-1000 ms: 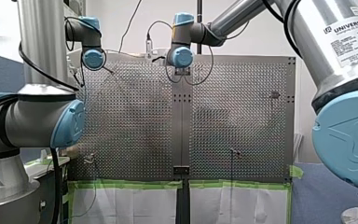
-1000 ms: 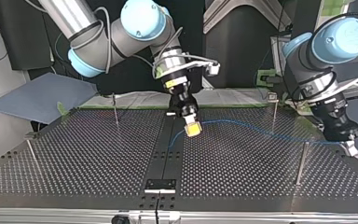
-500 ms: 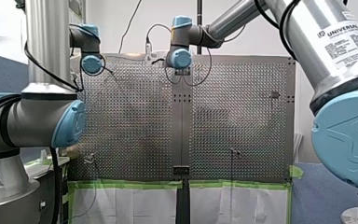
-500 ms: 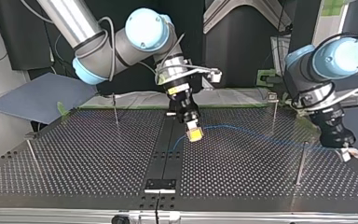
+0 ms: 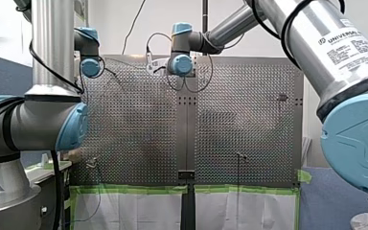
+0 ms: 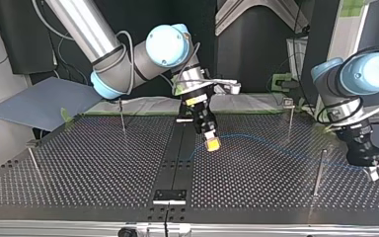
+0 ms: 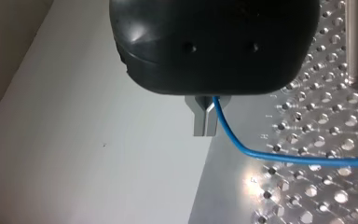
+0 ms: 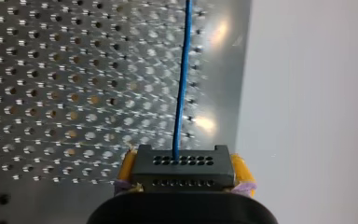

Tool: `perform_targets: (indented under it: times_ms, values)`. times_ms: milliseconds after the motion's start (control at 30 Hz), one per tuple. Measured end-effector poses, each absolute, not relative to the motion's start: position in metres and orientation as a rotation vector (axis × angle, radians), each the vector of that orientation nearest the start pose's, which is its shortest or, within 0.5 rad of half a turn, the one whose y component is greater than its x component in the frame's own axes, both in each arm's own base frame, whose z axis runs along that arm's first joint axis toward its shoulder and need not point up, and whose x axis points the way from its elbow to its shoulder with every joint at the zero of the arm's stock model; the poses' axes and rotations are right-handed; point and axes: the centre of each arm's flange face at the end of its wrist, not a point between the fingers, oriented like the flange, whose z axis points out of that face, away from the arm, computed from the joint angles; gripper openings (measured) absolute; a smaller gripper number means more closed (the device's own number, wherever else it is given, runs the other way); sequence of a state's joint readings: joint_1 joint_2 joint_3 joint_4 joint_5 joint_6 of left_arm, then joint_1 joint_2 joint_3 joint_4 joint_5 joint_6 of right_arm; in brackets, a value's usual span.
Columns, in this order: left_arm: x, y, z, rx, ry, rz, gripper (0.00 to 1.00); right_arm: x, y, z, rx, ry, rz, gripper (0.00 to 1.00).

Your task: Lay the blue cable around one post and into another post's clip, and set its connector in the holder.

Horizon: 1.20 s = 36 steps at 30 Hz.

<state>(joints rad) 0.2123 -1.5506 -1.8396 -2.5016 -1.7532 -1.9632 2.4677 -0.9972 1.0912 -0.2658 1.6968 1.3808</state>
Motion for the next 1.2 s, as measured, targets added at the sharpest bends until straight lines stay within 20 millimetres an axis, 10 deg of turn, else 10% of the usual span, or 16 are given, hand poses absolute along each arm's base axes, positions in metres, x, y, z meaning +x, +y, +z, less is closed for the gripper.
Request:
perform_targets:
  times_ms: [1200]
  values:
    - [0.537,0.012,0.403,-0.46,1.138,-0.114,0.0,0.644,-0.385,0.389,1.654,-0.684,1.617,0.0]
